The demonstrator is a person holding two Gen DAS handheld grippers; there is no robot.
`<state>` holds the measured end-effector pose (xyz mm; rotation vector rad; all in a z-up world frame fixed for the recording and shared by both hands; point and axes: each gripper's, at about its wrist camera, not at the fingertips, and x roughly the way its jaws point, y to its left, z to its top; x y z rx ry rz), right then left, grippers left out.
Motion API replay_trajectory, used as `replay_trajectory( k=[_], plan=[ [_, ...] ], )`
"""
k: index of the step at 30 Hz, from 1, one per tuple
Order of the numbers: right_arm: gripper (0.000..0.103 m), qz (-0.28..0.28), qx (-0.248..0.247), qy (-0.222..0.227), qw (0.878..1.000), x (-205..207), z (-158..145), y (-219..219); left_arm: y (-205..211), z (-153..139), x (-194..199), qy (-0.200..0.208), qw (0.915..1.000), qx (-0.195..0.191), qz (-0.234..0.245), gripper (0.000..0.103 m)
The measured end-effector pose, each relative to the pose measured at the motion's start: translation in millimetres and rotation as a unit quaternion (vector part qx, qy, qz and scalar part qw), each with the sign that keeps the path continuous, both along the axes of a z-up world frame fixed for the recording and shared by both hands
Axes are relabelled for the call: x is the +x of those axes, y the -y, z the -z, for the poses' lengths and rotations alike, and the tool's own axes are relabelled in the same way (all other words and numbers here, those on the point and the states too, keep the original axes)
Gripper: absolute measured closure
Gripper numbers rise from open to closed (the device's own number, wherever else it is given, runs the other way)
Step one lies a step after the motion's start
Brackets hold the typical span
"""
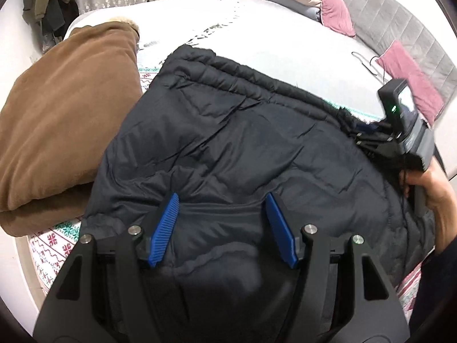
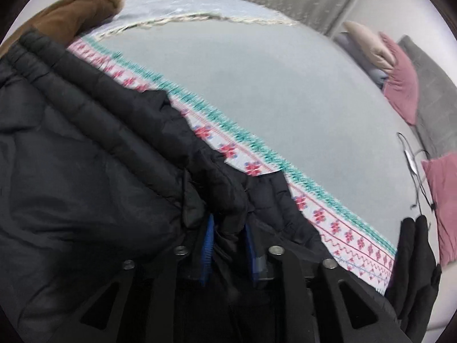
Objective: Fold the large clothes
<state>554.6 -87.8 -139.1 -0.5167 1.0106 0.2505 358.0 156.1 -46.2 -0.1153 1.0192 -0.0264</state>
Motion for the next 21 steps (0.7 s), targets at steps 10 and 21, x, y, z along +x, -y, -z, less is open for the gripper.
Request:
replay_trajectory(
  k=[10,21],
  plan=[
    [0.052,0.171,0.124,0.054,0.976,-74.2,-85.1,124.5,-30.0,-28.8,-2.1,0.039,0.9977,-0.05,-0.026,0.038],
    [0.054,0.341,0.291,-0.02,0.894,-191.3,-60.8,241.1,-27.6,-20.7,-13.4,0.033,0.9987,-0.033,-0.021,0.039]
  ],
)
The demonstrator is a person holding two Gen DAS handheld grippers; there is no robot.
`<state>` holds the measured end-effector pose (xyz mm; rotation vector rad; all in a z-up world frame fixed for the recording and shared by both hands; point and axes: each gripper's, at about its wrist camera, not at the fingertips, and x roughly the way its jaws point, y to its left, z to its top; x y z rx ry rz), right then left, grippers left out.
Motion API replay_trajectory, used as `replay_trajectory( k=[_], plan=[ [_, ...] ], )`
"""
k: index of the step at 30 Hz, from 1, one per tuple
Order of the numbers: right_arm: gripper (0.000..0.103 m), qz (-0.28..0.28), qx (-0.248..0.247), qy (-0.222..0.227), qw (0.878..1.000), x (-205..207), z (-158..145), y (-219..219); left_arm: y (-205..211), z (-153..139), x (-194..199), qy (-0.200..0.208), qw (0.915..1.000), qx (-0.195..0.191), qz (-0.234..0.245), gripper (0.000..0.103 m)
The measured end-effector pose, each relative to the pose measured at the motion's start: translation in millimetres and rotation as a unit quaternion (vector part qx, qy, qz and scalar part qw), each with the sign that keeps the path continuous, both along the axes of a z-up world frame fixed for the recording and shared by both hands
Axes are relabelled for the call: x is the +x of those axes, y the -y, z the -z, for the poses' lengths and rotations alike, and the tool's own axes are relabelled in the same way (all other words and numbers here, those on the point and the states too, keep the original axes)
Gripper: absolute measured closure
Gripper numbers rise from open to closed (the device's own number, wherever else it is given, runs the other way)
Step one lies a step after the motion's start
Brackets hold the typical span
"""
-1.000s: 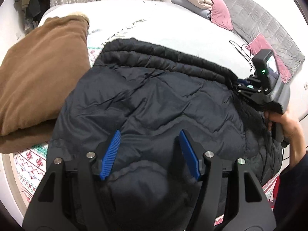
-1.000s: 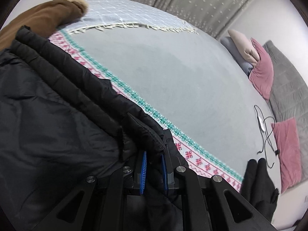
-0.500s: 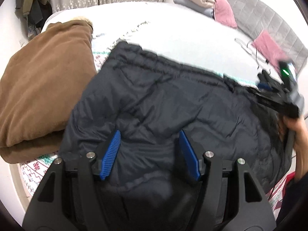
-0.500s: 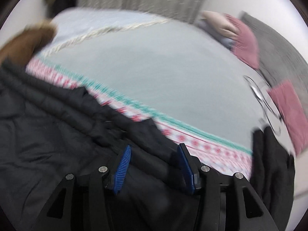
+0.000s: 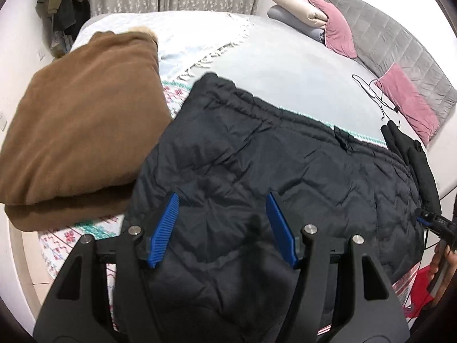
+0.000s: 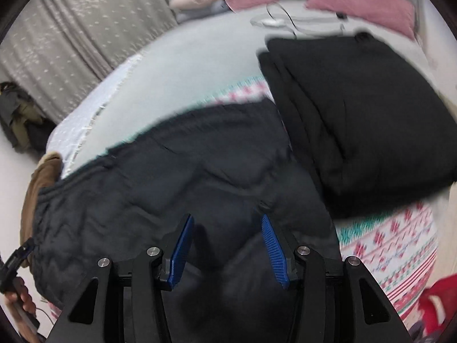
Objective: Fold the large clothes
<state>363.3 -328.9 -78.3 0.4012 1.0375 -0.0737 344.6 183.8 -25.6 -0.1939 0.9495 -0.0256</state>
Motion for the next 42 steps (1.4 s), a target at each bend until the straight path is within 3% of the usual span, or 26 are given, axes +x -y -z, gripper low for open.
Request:
replay_trajectory(
  k=[9,17,24,29,36,42],
  plan=[
    [0.054,0.001,-0.068,0.005,0.998,16.3,24.3,-7.6,9.8,24.0,14.2,-0.006,0.9967,0.081,0.008,0.038],
    [0.054,0.004,-0.089,0.0,0.996,24.2,49.9,-1.4,5.8,36.7,20.1,-0.01,0.9966,0.081,0.009,0.039],
    [0.053,0.009,-0.093,0.001,0.996,17.8,38.6,-7.0,0.8,21.9,8.6,-0.005,0.9982,0.06,-0.006,0.039],
    [0.053,0.005,-0.089,0.025,0.996,-8.9,8.5,-14.9,-1.6,-2.3,-14.0,0.022,0.9987,0.046,-0.005,0.039],
    [0.053,-0.021,-0.044,0.064,0.997,-73.2,-37.2,-44.0,14.9,-28.5,-49.6,0.056,0.9964,0.059,0.022,0.039],
    [0.053,-0.065,-0.024,0.025,0.997,-115.2,-13.9,-76.4,25.0,-12.6,-86.3,0.039,0.9968,0.056,0.043,0.039]
  ],
)
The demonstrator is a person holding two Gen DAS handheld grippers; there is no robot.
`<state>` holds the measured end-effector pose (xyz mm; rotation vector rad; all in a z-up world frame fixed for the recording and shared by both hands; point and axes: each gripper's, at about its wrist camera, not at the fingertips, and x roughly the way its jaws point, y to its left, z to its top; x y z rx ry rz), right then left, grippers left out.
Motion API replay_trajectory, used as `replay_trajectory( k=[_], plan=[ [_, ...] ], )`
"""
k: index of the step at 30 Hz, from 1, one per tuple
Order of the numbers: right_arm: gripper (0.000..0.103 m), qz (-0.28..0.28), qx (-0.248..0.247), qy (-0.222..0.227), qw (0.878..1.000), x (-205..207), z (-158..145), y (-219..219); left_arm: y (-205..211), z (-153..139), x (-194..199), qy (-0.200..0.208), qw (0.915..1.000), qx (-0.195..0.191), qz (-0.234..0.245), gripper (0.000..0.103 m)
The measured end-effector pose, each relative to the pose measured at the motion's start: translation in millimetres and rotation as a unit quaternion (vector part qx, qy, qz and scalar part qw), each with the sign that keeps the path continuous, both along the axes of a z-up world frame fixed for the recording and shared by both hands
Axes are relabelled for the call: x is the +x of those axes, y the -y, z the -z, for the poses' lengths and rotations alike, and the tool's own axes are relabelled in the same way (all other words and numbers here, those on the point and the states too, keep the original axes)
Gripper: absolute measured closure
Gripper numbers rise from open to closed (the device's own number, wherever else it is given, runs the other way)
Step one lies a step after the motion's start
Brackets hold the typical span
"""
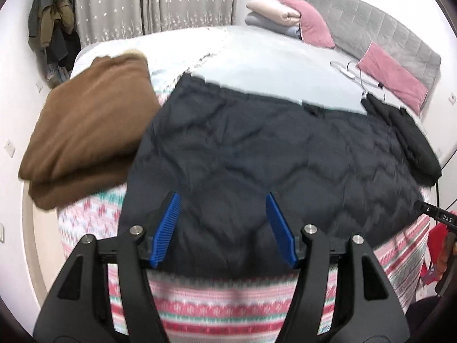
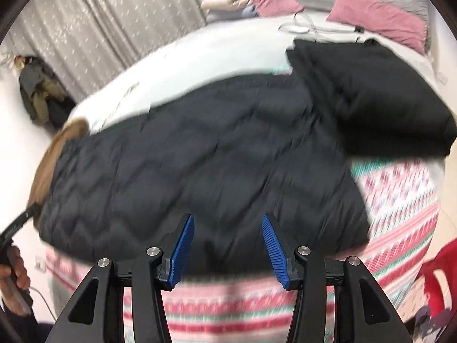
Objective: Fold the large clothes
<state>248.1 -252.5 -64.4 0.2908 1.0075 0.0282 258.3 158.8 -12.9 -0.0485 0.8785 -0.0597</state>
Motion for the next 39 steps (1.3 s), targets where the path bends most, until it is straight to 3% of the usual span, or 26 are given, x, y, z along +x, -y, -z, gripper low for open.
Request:
replay_trajectory(
  k=[5,10,14,18,21,23,26,28,32,34,39],
  plan=[
    [0.053,0.006,-0.029,-0.028,0.999,-11.5,15.3,3.5,-15.4,26.9,-5.8,-0.039,0.9988,-0.015,-0.025,0.039],
    [0.053,0.029,-0.027,-0.056,0.998,-8.1,32.8,22.5,-22.4,47.2,-0.5,-0.046,0.998,0.002,-0.043,0.039],
    [0.053,0.027,-0.037,-0.081,0.996,1.0,47.5,17.5,-20.1,61.2,4.3,-0.063,0.9965,-0.006,-0.055,0.039],
    [0.053,0.029,-0.054,-0.088,0.994,-0.8,42.5,9.3,-14.0,49.3,5.9,-0.064,0.9961,0.005,-0.061,0.039],
    [0.053,0.037,-0.064,-0.063,0.995,-9.8,21.6,4.7,-14.1,24.7,-5.9,-0.027,0.9966,0.025,-0.074,0.039],
    [0.053,0.035,-0.073,-0.018,0.997,-22.6,-3.4,0.5,-3.4,2.7,-17.2,0.016,0.9948,0.064,-0.078,0.039],
    [0.053,0.021,-0.055,0.021,0.998,-32.1,-23.4,-7.5,31.6,-15.6,-27.6,0.048,0.9944,0.089,-0.031,0.038],
    [0.053,0.009,-0.052,0.024,0.998,-31.4,-25.4,-18.3,65.9,-17.4,-27.7,0.043,0.995,0.089,0.017,0.038],
    [0.053,-0.013,-0.049,0.019,0.999,-15.9,-23.2,-32.7,141.8,-15.0,-10.5,0.019,0.9881,0.103,0.113,0.038],
    [0.053,-0.019,-0.042,0.023,0.999,-12.0,-23.6,-39.4,171.5,-15.4,10.9,0.01,0.9854,0.107,0.132,0.038],
    [0.053,-0.022,-0.035,0.016,0.999,8.8,-10.7,-41.8,208.3,2.5,63.5,-0.028,0.9834,0.126,0.127,0.038]
  ],
)
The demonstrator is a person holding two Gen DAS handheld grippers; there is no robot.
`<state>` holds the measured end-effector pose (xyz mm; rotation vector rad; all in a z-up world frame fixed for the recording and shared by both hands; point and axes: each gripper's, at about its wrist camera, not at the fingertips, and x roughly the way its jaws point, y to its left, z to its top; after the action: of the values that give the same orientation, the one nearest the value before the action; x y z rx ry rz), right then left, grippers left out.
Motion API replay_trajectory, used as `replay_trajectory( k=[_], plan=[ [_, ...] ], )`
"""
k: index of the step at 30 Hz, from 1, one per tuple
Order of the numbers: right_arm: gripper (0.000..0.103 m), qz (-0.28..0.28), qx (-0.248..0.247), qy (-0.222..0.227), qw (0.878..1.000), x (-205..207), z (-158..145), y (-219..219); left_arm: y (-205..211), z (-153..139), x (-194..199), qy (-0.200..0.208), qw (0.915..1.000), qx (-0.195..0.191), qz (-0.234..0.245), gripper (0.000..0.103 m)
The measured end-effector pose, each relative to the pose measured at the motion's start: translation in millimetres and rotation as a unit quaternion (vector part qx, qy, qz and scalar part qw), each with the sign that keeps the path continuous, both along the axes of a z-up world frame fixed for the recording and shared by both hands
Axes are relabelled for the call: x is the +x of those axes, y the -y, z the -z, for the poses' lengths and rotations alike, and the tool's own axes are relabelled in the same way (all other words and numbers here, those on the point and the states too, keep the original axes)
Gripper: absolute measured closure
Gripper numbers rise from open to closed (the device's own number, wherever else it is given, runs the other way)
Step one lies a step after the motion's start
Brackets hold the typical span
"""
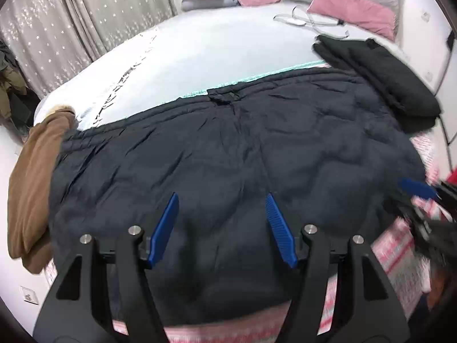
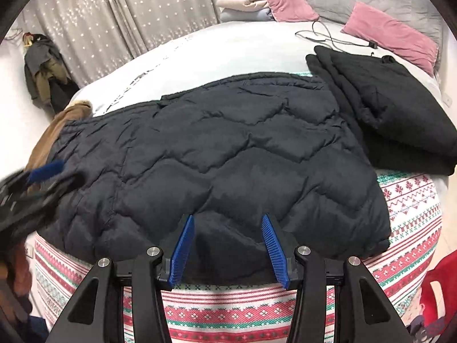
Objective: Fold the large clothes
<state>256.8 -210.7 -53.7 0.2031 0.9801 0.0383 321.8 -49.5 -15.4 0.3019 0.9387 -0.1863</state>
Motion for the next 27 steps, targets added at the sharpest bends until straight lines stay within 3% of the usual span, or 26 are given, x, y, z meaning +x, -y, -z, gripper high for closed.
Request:
replay_trajectory(
  k=[3,8,14,19,24,27],
  plan=[
    [0.052,-0.001,0.001,-0.001,1.0,2.5,1.1,2.3,11.1,24.7,20.6,-0.014,0.9989,0.044,-0.011,0.038],
    [0.052,0.002,0.01,-0.027,1.0,8.6,10.4,12.7,11.5,56.1,26.7,-0.033,0.9982,0.045,-0.021,0.038],
    [0.052,-0.001,0.001,-0.063,0.998,20.7,24.0,12.8,14.1,44.7,29.3,-0.05,0.9975,0.043,-0.024,0.038],
    [0.052,0.001,0.004,-0.047,0.999,20.2,11.7,7.5,33.0,11.0,40.3,-0.006,0.9992,0.039,-0.007,0.038],
    [0.052,0.001,-0.013,-0.037,0.999,20.2,8.4,0.3,45.1,35.4,78.0,-0.044,0.9961,0.072,-0.026,0.038],
    [0.052,0.001,-0.021,-0.042,0.999,21.0,8.8,-2.2,39.4,52.5,87.8,-0.052,0.9956,0.06,-0.049,0.032]
  ],
)
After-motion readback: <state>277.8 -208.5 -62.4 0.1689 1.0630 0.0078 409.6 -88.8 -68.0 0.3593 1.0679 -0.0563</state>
